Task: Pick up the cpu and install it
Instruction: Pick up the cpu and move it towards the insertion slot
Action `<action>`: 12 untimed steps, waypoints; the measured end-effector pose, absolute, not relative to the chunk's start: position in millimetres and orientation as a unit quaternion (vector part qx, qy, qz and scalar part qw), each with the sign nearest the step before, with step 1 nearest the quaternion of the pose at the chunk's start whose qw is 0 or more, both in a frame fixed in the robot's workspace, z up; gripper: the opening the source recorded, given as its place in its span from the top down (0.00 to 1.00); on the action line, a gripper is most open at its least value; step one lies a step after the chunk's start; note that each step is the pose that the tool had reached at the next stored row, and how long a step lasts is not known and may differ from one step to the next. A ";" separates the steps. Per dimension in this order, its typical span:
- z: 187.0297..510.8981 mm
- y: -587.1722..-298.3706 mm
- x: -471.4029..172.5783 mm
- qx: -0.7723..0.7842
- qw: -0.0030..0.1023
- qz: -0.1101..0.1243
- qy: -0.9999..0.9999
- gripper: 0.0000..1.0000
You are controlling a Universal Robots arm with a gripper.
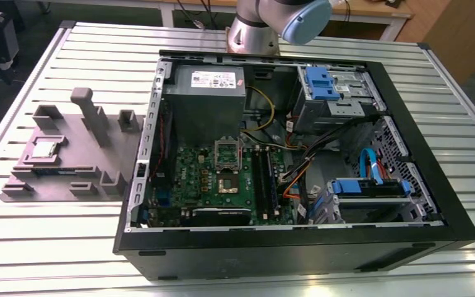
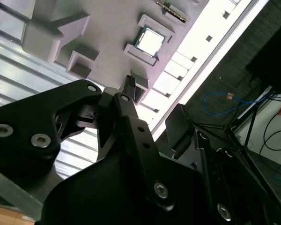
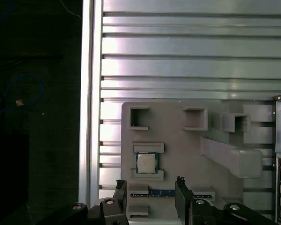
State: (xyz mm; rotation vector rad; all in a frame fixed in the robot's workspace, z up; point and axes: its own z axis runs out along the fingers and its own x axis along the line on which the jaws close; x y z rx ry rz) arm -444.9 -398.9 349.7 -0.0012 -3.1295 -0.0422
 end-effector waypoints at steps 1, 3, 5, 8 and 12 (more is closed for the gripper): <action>349.8 -398.9 -444.9 0.000 0.006 -0.013 -1.000 0.47; 346.3 -398.8 -445.0 0.000 0.006 -0.013 -1.000 0.47; 346.1 -398.8 -445.1 0.000 0.006 -0.013 -1.000 0.47; 345.6 -398.8 -445.1 0.000 0.006 -0.013 -1.000 0.47; 344.9 -398.8 -445.0 0.000 0.006 -0.013 -1.000 0.47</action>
